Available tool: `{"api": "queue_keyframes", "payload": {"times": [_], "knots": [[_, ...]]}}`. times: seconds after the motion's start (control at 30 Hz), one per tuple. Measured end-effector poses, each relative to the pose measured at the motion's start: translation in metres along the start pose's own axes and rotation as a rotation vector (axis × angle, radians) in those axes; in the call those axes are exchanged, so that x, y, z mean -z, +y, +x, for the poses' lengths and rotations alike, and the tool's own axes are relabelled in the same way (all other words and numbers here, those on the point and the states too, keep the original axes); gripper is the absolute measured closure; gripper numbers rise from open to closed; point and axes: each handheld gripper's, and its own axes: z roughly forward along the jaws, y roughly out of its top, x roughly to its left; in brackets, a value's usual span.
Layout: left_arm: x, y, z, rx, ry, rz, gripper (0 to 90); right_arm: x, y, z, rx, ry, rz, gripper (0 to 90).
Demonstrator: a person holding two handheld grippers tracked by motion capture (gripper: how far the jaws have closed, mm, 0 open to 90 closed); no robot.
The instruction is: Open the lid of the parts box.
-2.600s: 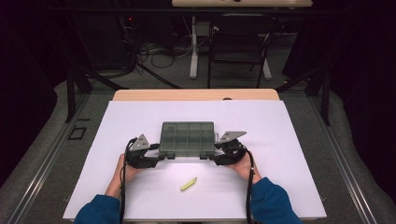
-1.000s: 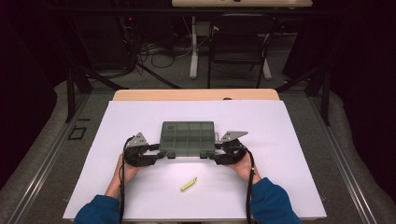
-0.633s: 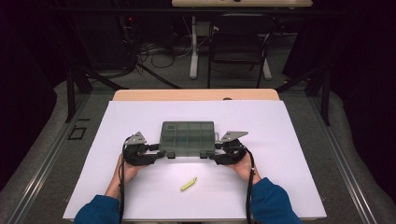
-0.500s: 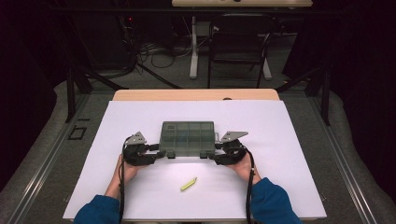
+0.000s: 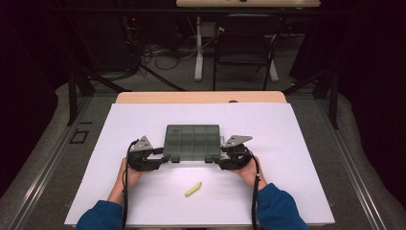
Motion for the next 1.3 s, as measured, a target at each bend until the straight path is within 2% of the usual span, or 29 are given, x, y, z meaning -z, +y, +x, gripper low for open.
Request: {"api": "queue_keyframes", "payload": {"times": [0.17,0.6,0.73,0.77,0.83,1.03,1.13,1.17,1.3], "knots": [[0.0005,-0.0001,0.0009,0.009,-0.008,0.000,53.4,0.0001,-0.0001,0.0004,0.009,-0.006,-0.008,43.6],[0.0024,0.0004,0.0041,0.080,-0.038,-0.001,56.1,0.0006,-0.0001,0.0003,0.017,-0.009,0.002,43.5],[0.0024,0.0013,0.0043,0.091,-0.045,0.001,56.4,0.0000,-0.0003,0.0005,0.017,-0.011,-0.009,43.4],[0.0025,0.0013,0.0041,0.087,-0.043,0.002,56.4,0.0004,-0.0001,0.0005,0.018,-0.010,-0.002,43.4],[0.0020,0.0015,0.0015,0.053,-0.018,0.006,56.5,0.0001,-0.0002,0.0007,0.022,-0.012,-0.007,43.5],[0.0007,0.0001,-0.0011,-0.007,0.011,-0.003,55.4,0.0004,-0.0002,0.0009,0.021,-0.013,-0.005,44.4],[0.0002,-0.0003,-0.0022,-0.018,0.017,0.001,55.3,0.0009,-0.0006,-0.0004,0.002,-0.003,-0.009,45.0],[0.0000,-0.0003,-0.0026,-0.018,0.021,0.002,55.2,-0.0001,-0.0012,-0.0006,-0.005,-0.003,-0.029,45.1],[0.0001,-0.0001,-0.0023,-0.011,0.019,0.003,55.3,0.0005,-0.0003,0.0012,0.026,-0.016,-0.006,44.6]]}}
